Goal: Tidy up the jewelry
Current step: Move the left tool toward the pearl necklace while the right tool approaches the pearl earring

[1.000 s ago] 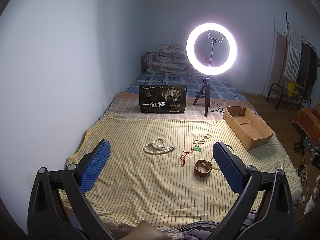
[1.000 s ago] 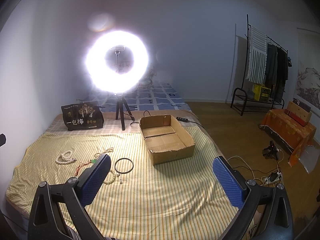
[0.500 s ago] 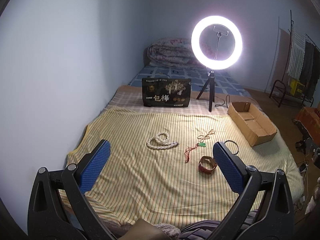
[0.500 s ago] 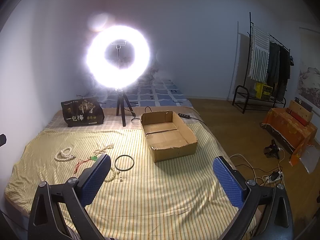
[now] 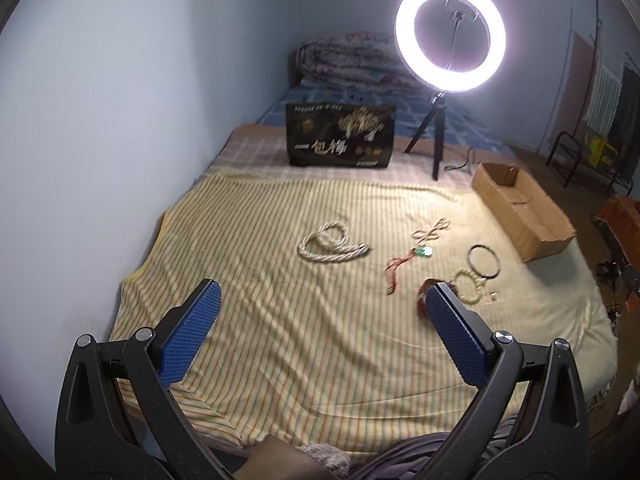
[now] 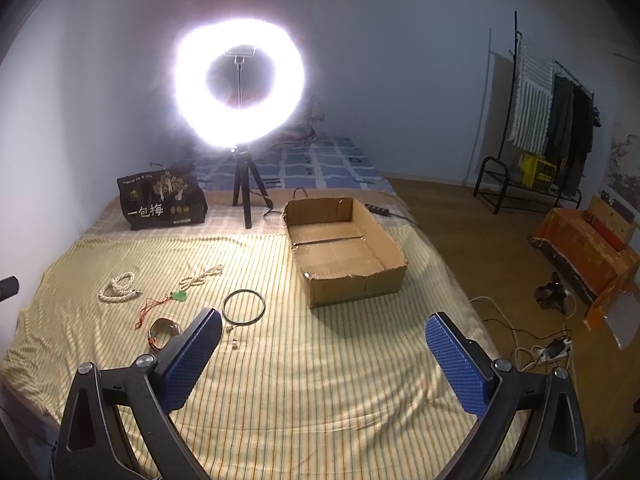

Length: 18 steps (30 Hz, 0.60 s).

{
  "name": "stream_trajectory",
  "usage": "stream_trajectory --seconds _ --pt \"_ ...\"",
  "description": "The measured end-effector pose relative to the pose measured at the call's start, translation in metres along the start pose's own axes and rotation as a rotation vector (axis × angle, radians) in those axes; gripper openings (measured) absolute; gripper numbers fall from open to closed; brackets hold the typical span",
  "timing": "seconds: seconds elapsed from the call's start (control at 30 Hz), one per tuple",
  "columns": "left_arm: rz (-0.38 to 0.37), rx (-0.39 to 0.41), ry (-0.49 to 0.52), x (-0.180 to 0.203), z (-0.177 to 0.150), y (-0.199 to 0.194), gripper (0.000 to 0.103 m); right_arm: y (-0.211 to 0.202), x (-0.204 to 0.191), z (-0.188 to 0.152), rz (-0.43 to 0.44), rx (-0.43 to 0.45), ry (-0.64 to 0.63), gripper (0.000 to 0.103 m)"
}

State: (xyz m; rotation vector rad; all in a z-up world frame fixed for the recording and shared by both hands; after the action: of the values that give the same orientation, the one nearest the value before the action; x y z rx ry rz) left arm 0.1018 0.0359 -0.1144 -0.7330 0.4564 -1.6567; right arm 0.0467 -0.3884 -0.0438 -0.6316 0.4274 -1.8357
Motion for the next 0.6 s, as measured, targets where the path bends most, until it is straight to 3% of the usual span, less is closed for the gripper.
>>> stream_trajectory --seconds 0.27,0.6 --pt "0.027 -0.061 -0.043 -0.028 -0.005 0.039 0.103 0.031 -0.011 -0.008 0.031 -0.008 -0.034 0.103" --pt "0.065 -0.125 -0.031 -0.048 -0.009 0.080 0.103 0.075 -0.055 -0.026 0.135 -0.076 -0.203 0.102"
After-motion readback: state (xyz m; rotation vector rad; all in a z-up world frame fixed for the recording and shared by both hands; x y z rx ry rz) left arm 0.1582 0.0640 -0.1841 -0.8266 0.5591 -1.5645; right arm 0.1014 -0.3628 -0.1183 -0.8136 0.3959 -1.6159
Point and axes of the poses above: each gripper's, at about its wrist camera, not at the fingertips, and y roughly the way its jaws point, x to its right, z to its top, the point moved 6 cm from there along y, roughly the way its jaws point, and after that the axes turned 15 degrees about -z, right-handed, at the moved point
